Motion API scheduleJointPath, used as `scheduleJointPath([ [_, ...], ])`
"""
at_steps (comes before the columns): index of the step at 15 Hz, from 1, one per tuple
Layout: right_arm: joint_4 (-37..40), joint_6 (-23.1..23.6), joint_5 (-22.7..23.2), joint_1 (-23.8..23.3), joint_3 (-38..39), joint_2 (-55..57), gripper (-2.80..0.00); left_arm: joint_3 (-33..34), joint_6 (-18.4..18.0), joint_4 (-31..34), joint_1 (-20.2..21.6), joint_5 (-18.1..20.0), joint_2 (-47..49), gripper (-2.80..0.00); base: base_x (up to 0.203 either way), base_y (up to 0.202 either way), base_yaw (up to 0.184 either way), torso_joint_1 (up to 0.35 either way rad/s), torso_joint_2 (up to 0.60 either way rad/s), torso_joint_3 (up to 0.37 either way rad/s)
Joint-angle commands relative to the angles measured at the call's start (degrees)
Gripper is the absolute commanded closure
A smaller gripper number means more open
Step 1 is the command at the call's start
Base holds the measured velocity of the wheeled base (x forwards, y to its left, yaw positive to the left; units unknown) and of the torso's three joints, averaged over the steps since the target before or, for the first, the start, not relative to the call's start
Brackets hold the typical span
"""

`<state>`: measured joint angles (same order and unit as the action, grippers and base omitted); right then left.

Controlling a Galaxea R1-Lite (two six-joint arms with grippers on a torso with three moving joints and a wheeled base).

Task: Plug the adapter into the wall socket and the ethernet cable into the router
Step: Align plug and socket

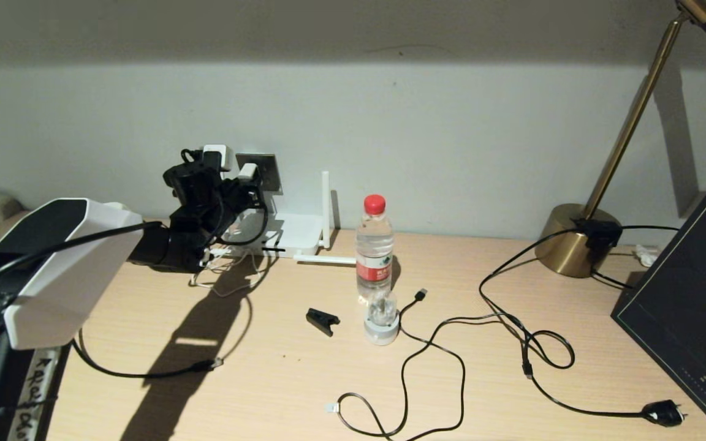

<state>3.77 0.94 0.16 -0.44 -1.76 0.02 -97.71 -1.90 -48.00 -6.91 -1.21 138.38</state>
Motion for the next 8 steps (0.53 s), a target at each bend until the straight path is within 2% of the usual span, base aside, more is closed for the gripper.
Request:
scheduleJointPath([
  [1,0.0,0.0,0.0,0.0,0.0,0.0,0.0,-0.4,0.0,0.4,0.0,0.0,0.4,0.0,0.0,0.0,0.0,0.0,0.0,0.0],
  [8,0.0,0.0,0.0,0.0,0.0,0.0,0.0,-4.2,0.0,2.4,0.0,-0.1,2.0,0.0,0.0,0.0,0.0,0.0,0.0,0.0],
])
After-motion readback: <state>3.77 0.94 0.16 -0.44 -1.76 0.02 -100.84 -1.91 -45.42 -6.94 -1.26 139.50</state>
